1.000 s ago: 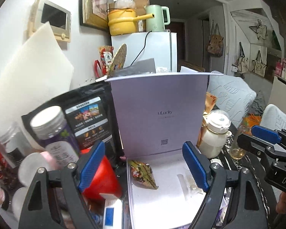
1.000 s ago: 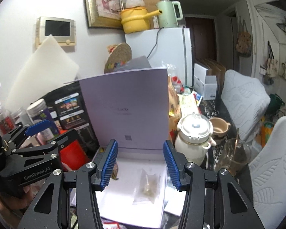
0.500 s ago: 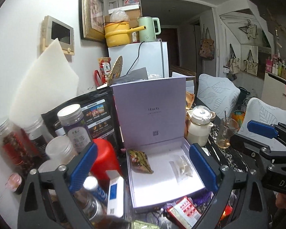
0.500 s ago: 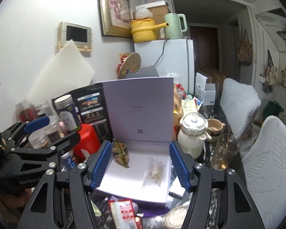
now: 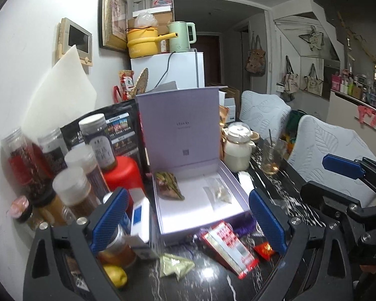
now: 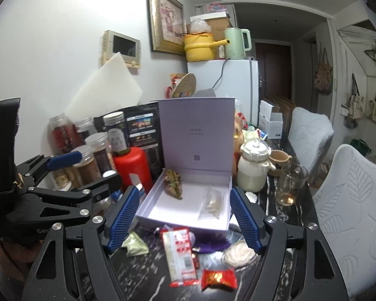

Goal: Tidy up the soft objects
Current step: 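Withdraw both tools from the box back toward the table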

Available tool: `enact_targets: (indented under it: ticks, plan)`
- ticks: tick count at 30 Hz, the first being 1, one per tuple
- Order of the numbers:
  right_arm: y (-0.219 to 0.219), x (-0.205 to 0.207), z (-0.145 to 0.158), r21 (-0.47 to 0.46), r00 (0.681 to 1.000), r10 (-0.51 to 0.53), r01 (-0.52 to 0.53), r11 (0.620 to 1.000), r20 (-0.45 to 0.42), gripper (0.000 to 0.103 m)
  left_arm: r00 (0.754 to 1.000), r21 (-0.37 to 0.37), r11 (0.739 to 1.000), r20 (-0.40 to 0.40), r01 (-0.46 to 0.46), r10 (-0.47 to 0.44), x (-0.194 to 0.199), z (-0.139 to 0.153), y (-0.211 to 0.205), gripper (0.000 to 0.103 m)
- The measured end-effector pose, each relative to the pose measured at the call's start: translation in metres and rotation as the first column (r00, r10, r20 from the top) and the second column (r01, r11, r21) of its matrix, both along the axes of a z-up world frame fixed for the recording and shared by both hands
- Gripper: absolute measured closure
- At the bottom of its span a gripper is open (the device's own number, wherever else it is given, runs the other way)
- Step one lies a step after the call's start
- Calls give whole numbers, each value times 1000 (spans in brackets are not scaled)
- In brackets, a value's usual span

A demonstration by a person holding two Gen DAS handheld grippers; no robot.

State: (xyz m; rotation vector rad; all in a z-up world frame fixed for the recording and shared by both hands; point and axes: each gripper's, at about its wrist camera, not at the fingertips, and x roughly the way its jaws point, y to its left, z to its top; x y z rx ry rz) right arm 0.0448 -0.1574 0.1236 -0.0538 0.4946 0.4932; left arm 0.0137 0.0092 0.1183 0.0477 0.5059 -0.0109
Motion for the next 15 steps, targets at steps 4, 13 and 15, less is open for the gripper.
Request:
enact_targets:
  ticks: [4, 13, 15]
  plan:
    - [1, -19, -7, 7, 1000, 17, -17, 1000, -2, 26, 1000, -21, 1000, -17, 7, -7, -16, -8, 3, 5]
    - [-5, -42, -34, 28, 998, 11, -9, 1000, -62, 26, 999, -91, 996, -44, 1, -5, -40, -29, 16, 5]
    - [-8, -46, -41, 33, 997, 6, -4, 999, -74, 26, 998, -107, 994, -55, 0, -6, -43, -37, 18, 5]
